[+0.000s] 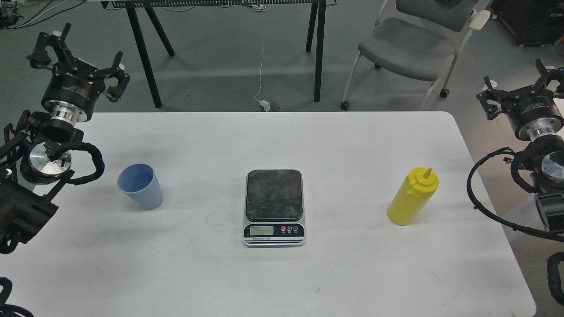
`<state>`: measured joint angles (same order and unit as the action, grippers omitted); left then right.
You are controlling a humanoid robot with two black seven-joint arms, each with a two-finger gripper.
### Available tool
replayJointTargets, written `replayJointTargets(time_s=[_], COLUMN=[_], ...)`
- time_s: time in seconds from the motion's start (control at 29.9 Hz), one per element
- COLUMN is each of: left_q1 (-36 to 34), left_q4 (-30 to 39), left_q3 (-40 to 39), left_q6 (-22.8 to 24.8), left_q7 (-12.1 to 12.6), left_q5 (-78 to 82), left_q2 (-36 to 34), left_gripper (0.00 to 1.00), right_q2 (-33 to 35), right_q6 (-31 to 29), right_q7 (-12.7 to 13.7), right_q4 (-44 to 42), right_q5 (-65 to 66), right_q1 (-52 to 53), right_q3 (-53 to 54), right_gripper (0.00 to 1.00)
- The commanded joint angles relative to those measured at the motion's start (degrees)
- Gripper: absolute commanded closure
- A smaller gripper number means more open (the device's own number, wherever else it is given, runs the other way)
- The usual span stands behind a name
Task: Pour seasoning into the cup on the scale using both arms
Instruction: 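Move the left gripper forward toward the light blue cup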
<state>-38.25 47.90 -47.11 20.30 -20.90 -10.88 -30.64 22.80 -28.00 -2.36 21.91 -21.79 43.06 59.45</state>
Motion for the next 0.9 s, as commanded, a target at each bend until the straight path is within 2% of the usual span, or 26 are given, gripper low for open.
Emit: replayJointTargets(time_s=[0.0,0.13,0.23,0.3,0.4,0.47,0.57,0.7,0.87], left_q1=[0.10,1.94,4.49,5.63,5.90,5.90,5.81,5.90,5.90], left_q4=[0.00,1.31,6.75,9.65,11.59,11.86,11.95,16.07,18.02], left_q3=[0.17,0.09,0.44,0.79,1.66,1.84,1.84,1.93,2.02], left_q6=[0.09,-0.52,-1.84,-1.32,1.66,3.68,4.13,2.99,-3.50], left_q7=[-0.10,-0.19,0.42,0.86,3.58,4.20,3.41,-0.45,-1.51], left_q5=[0.16,-0.11,0.24,1.47,6.29,10.85,21.82,46.67,73.33], left_q2=[-0.04,0.58,-0.38,-2.48,-7.75,-9.69,-12.16,-15.24,-15.86], left_gripper=[0.01,0.01,0.01,0.01,0.01,0.01,0.01,0.01,0.01], right_q2=[-0.04,0.22,1.45,3.73,4.97,5.23,5.59,5.33,4.62], right_q6=[0.00,0.00,0.00,0.00,0.00,0.00,0.00,0.00,0.00], right_q7=[-0.02,-0.02,-0.02,-0.10,-0.10,-0.19,-0.19,-0.28,-0.28], right_q4=[0.67,1.29,5.49,9.01,12.79,14.46,16.40,16.67,16.67], right_q5=[-0.01,-0.10,-0.27,-0.27,-0.27,-0.27,-0.27,-0.18,-0.18], right_q1=[-0.34,-0.87,-4.02,-6.92,-10.27,-12.11,-14.14,-14.50,-12.83], right_q3=[0.14,0.40,1.28,2.77,4.09,5.14,6.73,7.17,7.61], right_gripper=[0.00,0.00,0.00,0.00,0.00,0.00,0.00,0.00,0.00])
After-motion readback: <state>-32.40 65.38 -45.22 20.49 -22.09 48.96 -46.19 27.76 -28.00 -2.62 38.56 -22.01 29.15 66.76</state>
